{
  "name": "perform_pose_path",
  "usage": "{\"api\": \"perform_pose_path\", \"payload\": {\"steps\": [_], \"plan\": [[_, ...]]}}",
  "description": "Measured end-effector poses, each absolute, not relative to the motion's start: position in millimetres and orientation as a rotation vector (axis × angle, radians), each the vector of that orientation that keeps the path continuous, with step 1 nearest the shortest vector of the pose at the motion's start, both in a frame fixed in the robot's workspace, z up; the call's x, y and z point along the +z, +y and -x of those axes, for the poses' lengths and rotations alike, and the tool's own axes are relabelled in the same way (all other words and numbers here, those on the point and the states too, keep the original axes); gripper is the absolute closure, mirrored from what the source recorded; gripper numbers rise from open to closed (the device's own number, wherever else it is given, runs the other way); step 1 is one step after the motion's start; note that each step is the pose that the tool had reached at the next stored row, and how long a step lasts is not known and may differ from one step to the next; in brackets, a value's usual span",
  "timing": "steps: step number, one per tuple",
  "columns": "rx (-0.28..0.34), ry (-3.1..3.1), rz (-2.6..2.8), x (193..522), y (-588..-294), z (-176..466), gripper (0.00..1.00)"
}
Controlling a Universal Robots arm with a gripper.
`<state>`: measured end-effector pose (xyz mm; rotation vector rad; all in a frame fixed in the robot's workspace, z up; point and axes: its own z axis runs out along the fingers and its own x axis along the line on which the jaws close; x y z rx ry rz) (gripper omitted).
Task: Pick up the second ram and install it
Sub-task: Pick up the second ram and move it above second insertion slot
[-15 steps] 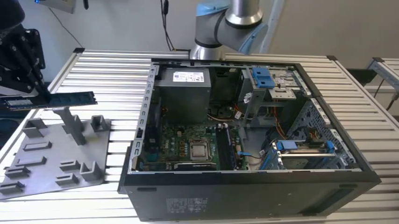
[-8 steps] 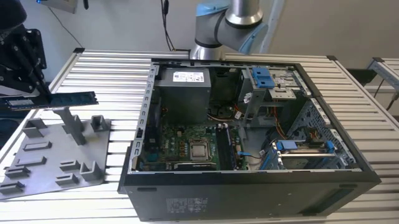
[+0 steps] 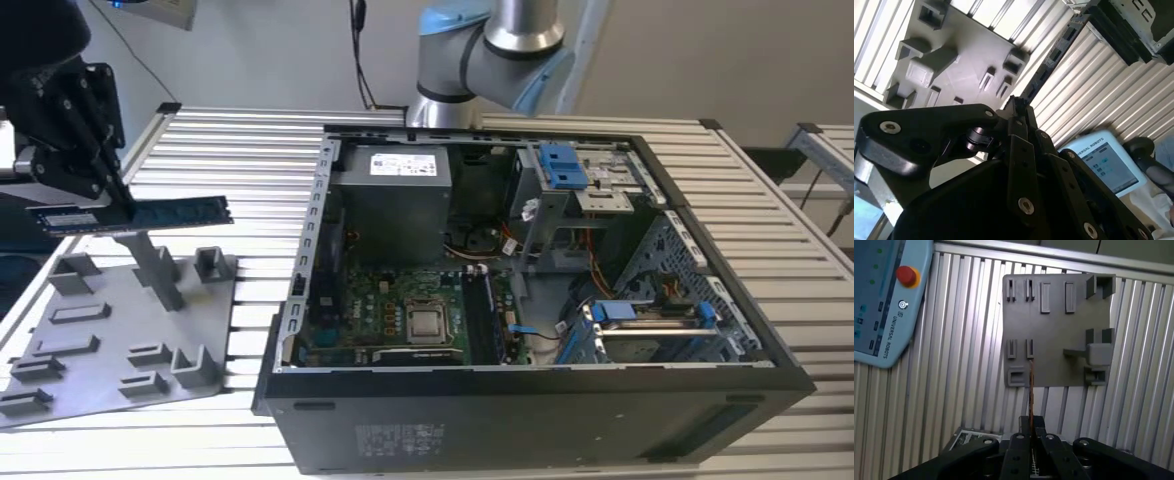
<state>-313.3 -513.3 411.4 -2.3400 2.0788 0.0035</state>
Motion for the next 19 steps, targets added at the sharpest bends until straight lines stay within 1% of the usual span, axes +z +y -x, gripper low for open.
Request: {"api": "perform_pose_path", "payload": {"steps": [10,19], "plan": [[0.003,2.088,2.332,411,-513,287,0.86],[0.003,2.163,2.262,409,-511,279,0.86]]}}
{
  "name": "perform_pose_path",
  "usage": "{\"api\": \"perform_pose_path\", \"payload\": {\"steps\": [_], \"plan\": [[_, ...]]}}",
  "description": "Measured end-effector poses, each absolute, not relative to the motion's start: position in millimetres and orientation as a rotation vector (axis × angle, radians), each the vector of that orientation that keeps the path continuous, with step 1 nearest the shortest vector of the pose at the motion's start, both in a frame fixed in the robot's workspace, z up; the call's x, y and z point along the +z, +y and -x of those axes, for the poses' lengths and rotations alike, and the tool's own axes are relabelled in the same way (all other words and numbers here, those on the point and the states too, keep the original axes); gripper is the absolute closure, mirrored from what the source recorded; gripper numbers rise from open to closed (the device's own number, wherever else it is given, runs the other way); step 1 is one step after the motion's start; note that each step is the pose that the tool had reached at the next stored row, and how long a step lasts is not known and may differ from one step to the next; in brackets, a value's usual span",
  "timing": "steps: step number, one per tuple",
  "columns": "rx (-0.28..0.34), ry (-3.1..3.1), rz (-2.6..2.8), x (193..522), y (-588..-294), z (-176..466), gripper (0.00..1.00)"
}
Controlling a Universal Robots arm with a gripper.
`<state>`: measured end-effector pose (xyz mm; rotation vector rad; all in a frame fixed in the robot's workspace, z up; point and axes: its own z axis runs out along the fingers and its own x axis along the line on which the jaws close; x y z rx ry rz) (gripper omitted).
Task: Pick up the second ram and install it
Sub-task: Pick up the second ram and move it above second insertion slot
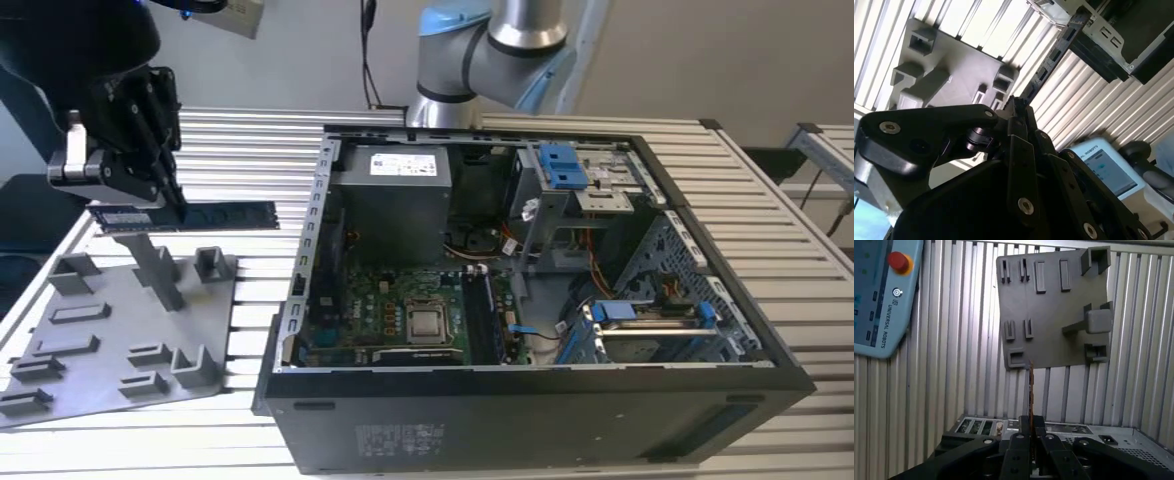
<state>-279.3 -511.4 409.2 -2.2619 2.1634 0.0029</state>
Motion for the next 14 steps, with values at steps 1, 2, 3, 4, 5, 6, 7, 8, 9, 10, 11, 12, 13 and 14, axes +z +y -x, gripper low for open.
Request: {"api": "perform_pose_path", "payload": {"steps": [1,2,3,4,5,6,7,8,9,10,11,12,13,14], "plan": [[0.003,2.166,2.259,409,-511,278,0.86],[0.003,2.167,2.258,409,-511,276,0.86],[0.003,2.168,2.258,409,-511,273,0.86],[0.003,2.168,2.257,409,-511,271,0.86],[0.003,2.168,2.257,409,-510,269,0.86],[0.003,2.169,2.257,409,-510,267,0.86],[0.003,2.169,2.256,409,-510,265,0.86],[0.003,2.169,2.256,409,-510,263,0.86],[0.003,2.170,2.256,409,-510,260,0.86],[0.003,2.170,2.256,409,-509,257,0.86],[0.003,2.170,2.256,409,-509,255,0.86],[0.003,2.170,2.255,409,-509,252,0.86],[0.003,2.170,2.256,409,-509,249,0.86],[0.003,2.170,2.256,409,-509,246,0.86]]}}
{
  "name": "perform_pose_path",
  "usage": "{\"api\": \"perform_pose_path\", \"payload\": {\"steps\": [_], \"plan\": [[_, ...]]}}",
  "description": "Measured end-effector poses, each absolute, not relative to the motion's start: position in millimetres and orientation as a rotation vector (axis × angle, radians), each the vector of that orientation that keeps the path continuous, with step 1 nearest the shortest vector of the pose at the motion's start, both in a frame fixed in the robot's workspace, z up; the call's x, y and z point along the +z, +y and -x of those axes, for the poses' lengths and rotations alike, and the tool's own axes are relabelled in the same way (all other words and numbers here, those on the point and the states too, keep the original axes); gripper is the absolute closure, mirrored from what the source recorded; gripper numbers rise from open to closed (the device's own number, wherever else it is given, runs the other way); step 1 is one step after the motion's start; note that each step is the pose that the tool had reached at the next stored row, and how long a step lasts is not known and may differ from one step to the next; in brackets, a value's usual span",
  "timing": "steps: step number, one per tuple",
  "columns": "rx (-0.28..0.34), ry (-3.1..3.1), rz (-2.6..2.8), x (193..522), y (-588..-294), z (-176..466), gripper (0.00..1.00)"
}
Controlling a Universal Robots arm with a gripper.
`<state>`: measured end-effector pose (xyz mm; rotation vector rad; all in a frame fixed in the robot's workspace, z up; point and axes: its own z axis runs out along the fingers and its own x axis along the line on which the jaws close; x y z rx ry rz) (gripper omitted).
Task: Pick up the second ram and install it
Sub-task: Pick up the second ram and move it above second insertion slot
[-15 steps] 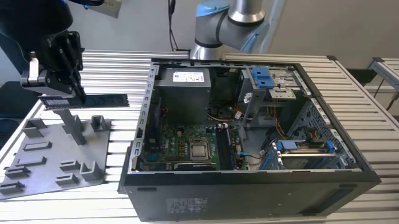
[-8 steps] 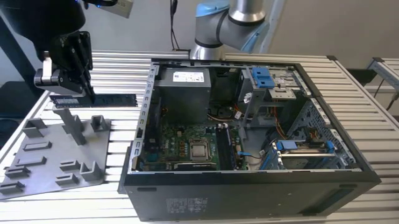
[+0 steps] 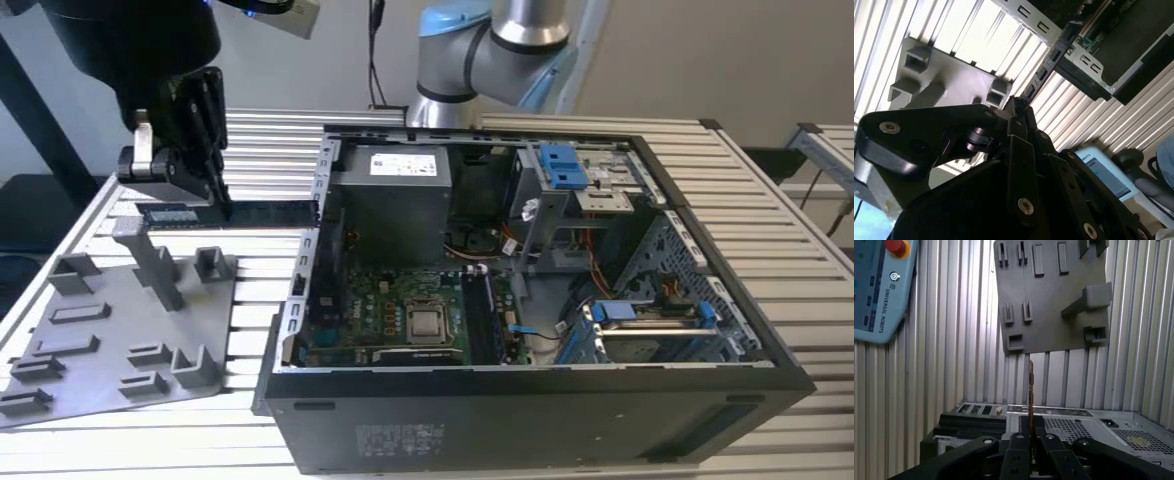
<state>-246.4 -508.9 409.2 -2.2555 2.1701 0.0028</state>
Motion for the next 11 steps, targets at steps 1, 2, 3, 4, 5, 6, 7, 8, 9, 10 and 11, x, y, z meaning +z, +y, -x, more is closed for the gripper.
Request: {"api": "perform_pose_path", "payload": {"steps": [1,2,3,4,5,6,7,8,9,10,11], "plan": [[0.003,2.170,2.256,409,-509,243,0.86],[0.003,2.170,2.256,409,-509,241,0.86],[0.003,2.170,2.256,409,-509,237,0.86],[0.003,2.170,2.255,409,-509,234,0.86],[0.003,2.170,2.255,409,-509,230,0.86],[0.003,2.170,2.256,409,-508,227,0.86],[0.003,2.170,2.256,409,-508,223,0.86],[0.003,2.170,2.256,409,-508,220,0.86],[0.003,2.170,2.256,409,-508,216,0.86],[0.003,2.170,2.255,409,-508,213,0.86],[0.003,2.170,2.255,409,-508,210,0.86]]}}
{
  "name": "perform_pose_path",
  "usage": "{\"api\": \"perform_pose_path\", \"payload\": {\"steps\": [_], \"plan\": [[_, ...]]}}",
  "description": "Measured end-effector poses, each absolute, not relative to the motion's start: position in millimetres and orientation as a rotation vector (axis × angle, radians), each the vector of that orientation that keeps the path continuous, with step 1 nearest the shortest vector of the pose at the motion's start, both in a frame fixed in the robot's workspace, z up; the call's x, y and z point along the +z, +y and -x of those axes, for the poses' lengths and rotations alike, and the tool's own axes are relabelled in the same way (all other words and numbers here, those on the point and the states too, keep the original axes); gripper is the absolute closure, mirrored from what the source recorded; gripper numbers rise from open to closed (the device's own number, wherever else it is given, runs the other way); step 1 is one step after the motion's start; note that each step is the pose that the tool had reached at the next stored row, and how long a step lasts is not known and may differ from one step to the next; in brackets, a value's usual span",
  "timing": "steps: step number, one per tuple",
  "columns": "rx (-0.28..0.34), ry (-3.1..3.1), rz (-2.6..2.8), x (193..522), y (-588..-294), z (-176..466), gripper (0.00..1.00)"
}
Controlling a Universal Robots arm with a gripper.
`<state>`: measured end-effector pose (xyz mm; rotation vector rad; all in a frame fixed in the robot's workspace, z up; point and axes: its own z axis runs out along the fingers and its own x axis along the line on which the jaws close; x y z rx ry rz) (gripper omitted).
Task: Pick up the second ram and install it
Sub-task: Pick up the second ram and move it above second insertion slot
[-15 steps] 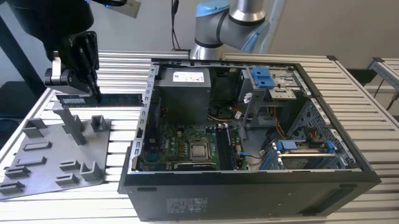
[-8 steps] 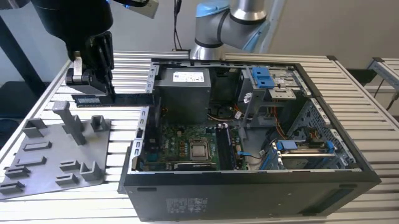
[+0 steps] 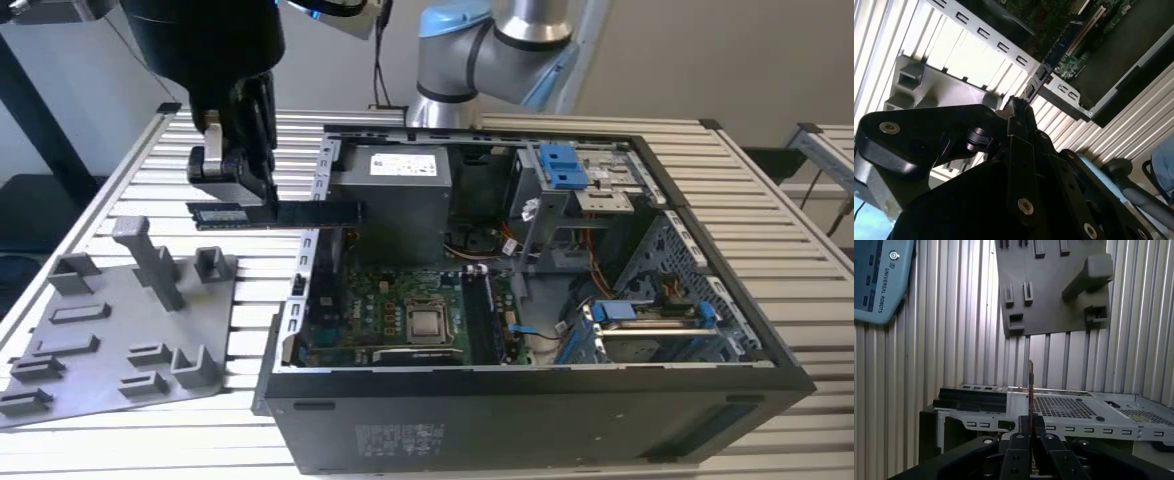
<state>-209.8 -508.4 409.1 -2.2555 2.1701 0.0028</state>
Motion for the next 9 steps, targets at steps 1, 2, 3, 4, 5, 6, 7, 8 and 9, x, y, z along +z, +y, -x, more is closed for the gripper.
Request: {"api": "perform_pose_path", "payload": {"steps": [1,2,3,4,5,6,7,8,9], "plan": [[0.003,2.170,2.255,409,-508,207,0.86],[0.003,2.170,2.255,409,-508,203,0.86],[0.003,2.170,2.256,409,-508,200,0.86],[0.003,2.170,2.255,409,-508,197,0.86],[0.003,2.170,2.256,409,-508,193,0.86],[0.003,2.170,2.255,409,-508,190,0.86],[0.003,2.170,2.255,409,-508,186,0.86],[0.003,2.170,2.255,409,-508,183,0.86],[0.003,2.170,2.256,409,-508,180,0.86]]}}
